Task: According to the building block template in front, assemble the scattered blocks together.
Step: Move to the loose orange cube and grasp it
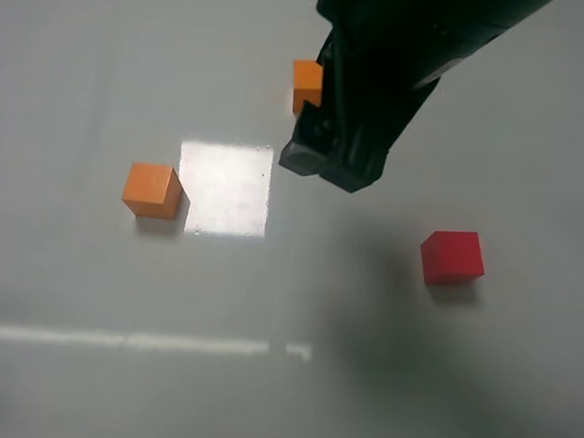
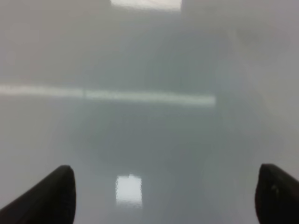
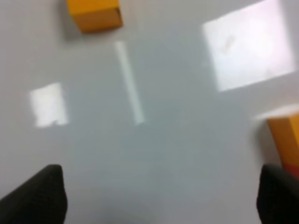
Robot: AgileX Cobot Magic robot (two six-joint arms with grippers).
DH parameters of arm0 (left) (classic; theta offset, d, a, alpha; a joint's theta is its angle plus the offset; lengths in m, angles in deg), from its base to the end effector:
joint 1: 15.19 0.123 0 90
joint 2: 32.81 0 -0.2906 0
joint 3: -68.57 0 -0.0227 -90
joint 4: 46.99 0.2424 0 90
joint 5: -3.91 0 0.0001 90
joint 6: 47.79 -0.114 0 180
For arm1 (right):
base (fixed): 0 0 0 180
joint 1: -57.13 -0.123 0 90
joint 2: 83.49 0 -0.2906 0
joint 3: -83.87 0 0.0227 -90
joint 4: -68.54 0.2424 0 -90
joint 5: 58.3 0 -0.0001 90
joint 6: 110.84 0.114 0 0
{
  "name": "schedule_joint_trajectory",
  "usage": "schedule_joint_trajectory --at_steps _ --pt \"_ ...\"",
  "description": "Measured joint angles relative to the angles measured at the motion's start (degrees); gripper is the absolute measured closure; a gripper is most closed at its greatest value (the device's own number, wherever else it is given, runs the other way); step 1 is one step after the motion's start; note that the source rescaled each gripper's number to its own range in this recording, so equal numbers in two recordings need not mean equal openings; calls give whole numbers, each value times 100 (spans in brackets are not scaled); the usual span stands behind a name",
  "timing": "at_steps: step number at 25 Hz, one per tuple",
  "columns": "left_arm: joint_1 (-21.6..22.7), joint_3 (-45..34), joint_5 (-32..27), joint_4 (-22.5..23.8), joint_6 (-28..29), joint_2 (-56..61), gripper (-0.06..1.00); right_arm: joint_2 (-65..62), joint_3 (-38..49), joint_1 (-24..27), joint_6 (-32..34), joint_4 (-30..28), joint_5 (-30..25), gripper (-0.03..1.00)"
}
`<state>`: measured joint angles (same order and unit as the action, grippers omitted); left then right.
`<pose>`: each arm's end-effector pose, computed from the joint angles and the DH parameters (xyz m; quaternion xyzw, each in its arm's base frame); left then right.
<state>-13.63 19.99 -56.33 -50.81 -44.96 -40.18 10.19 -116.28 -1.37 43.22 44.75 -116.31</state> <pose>0.0022 -0.0065 0.2646 -0.0312 0.8479 -0.0392 0.5278 0.2044 0.2589 0.4357 -0.6202 0.6421 -0.0835 0.4427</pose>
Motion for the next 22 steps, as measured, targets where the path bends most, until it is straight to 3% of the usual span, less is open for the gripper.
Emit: schedule_joint_trajectory --at_steps 9,22 --pt "0 0 0 0 2 0 76 1492 -1214 -172 -250 237 124 5" --pt "0 0 0 23 6 0 77 2665 -2095 -172 -388 286 146 7"
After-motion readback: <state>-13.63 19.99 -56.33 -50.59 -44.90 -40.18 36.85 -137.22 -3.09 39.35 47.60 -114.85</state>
